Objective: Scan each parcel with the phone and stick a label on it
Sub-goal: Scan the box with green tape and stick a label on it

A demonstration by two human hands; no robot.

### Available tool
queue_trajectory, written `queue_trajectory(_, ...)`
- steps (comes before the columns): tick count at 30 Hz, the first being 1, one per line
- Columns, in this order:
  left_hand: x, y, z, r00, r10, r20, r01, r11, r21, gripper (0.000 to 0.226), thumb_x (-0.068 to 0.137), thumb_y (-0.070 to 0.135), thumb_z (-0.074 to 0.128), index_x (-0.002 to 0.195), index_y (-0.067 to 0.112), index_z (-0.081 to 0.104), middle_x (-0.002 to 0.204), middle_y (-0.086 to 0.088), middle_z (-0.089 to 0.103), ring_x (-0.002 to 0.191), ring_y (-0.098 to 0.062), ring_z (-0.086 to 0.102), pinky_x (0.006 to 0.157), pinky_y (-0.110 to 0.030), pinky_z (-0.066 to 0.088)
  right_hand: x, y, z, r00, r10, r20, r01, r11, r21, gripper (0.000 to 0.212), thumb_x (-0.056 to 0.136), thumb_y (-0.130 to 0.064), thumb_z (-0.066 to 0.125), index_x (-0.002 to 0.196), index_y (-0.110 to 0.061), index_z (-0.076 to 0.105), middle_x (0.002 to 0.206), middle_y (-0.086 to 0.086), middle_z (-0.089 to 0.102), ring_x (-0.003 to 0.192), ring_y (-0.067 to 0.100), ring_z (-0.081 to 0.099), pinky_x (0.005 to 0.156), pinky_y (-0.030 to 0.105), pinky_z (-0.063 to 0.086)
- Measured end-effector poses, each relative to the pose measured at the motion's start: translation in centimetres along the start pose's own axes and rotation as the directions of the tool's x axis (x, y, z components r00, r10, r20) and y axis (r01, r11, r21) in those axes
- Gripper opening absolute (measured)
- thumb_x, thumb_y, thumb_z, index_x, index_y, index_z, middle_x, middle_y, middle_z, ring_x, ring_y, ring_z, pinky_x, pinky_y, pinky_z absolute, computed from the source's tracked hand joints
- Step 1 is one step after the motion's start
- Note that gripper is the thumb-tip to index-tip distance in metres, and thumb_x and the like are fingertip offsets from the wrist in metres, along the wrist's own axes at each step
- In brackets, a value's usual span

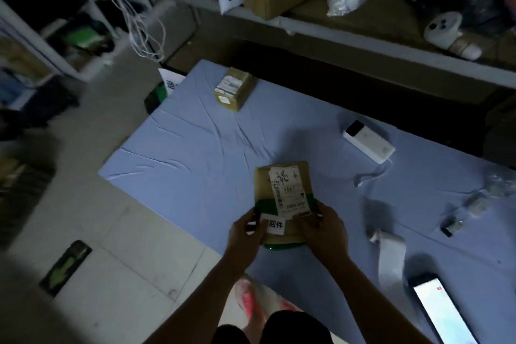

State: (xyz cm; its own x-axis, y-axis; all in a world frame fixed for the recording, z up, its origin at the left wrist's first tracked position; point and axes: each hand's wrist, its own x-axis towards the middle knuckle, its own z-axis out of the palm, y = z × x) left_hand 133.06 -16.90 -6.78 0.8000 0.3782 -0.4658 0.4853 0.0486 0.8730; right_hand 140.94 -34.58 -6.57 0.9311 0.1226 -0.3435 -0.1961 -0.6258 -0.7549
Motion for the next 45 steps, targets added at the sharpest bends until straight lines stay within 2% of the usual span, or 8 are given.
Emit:
queue_trajectory(10, 2.3, -0.1, -21.1, 0.911, 0.130, -0.392, -0.119, 0.991, 0.053, 0.032, 0.103, 0.016, 0.054, 0.133, 0.023, 0.059, 0.116, 0.006, 0.060, 0.099, 0.008, 0.060, 0.073, -0.009, 0.051, -1.7, -15.4, 17.0, 0.954, -0.201, 0.222, 0.162, 0.970, 0.181, 0.030, 0.085, -0.028, 0.069, 0.096, -0.055, 0.064, 0.092, -0.028, 0.070, 0.084, -0.005, 0.067, 0.063, 0.016, 0.054)
queue_trajectory(13, 4.0, -0.9, -27.9, 0.880, 0.161, -0.448, -0.166, 0.986, 0.028, 0.030, 0.102, 0.012, 0.055, 0.130, 0.019, 0.061, 0.115, 0.007, 0.059, 0.101, 0.008, 0.059, 0.076, -0.007, 0.048, -1.6, -19.8, 23.2, 0.943, -0.232, 0.241, 0.201, 0.969, 0.145, 0.026, 0.085, -0.025, 0.071, 0.103, -0.044, 0.068, 0.094, -0.020, 0.071, 0.088, -0.001, 0.068, 0.067, 0.018, 0.055)
queue_trajectory(20, 7.3, -3.9, -47.7, 0.886, 0.156, -0.437, -0.192, 0.981, -0.039, 0.028, 0.103, 0.025, 0.050, 0.130, 0.032, 0.055, 0.116, 0.010, 0.054, 0.106, -0.001, 0.061, 0.077, -0.015, 0.055, -4.0, -30.8, 40.7, 0.927, -0.247, 0.283, 0.223, 0.968, 0.117, 0.028, 0.090, -0.027, 0.070, 0.114, -0.040, 0.066, 0.100, -0.020, 0.072, 0.091, 0.004, 0.071, 0.066, 0.023, 0.060)
queue_trajectory(24, 10.8, -4.6, -58.0, 0.898, 0.085, -0.432, -0.116, 0.992, -0.045, 0.023, 0.105, 0.022, 0.047, 0.125, 0.030, 0.055, 0.110, 0.007, 0.054, 0.093, 0.011, 0.061, 0.067, -0.010, 0.051, -3.9, -36.6, 49.0, 0.931, -0.211, 0.299, 0.194, 0.977, 0.085, 0.023, 0.092, -0.034, 0.067, 0.115, -0.032, 0.069, 0.104, -0.014, 0.073, 0.091, 0.000, 0.068, 0.061, 0.008, 0.050)
queue_trajectory(31, 22.8, -6.6, -69.2, 0.975, 0.068, -0.213, -0.019, 0.974, 0.225, 0.028, 0.103, 0.032, 0.050, 0.126, 0.047, 0.047, 0.113, 0.018, 0.047, 0.101, -0.001, 0.055, 0.074, -0.016, 0.046, 3.1, -42.4, 61.9, 0.956, -0.078, 0.283, 0.073, 0.997, 0.031, 0.018, 0.092, -0.035, 0.071, 0.108, -0.028, 0.067, 0.090, -0.018, 0.066, 0.075, -0.007, 0.062, 0.060, 0.002, 0.045)
queue_trajectory(35, 31.3, -8.9, -73.6, 0.989, 0.015, -0.148, 0.047, 0.913, 0.406, 0.018, 0.100, 0.042, 0.051, 0.118, 0.043, 0.051, 0.106, 0.010, 0.043, 0.092, -0.003, 0.056, 0.067, -0.011, 0.048, 10.0, -43.0, 69.1, 0.944, 0.165, 0.285, -0.196, 0.977, 0.087, 0.007, 0.091, -0.030, 0.073, 0.090, -0.029, 0.066, 0.080, -0.023, 0.064, 0.063, -0.011, 0.064, 0.052, 0.002, 0.043)
queue_trajectory(40, 43.1, -13.2, -75.0, 0.998, -0.053, 0.013, 0.039, 0.865, 0.501, 0.031, 0.099, 0.038, 0.057, 0.128, 0.029, 0.056, 0.105, 0.007, 0.048, 0.098, -0.004, 0.057, 0.064, -0.006, 0.049, 18.9, -40.0, 76.2, 0.900, 0.371, 0.231, -0.393, 0.918, 0.057, 0.018, 0.089, -0.023, 0.069, 0.107, -0.026, 0.068, 0.097, -0.011, 0.071, 0.085, 0.009, 0.068, 0.068, 0.020, 0.057)
queue_trajectory(45, 54.0, -19.1, -72.9, 0.962, -0.098, 0.254, -0.040, 0.871, 0.489, 0.032, 0.099, 0.023, 0.060, 0.131, 0.020, 0.055, 0.123, -0.004, 0.060, 0.113, -0.018, 0.063, 0.084, -0.040, 0.061, 25.0, -33.9, 83.3, 0.835, 0.546, 0.070, -0.550, 0.827, 0.119, 0.020, 0.091, -0.016, 0.064, 0.095, -0.035, 0.063, 0.088, -0.015, 0.071, 0.083, 0.010, 0.071, 0.054, 0.016, 0.054)
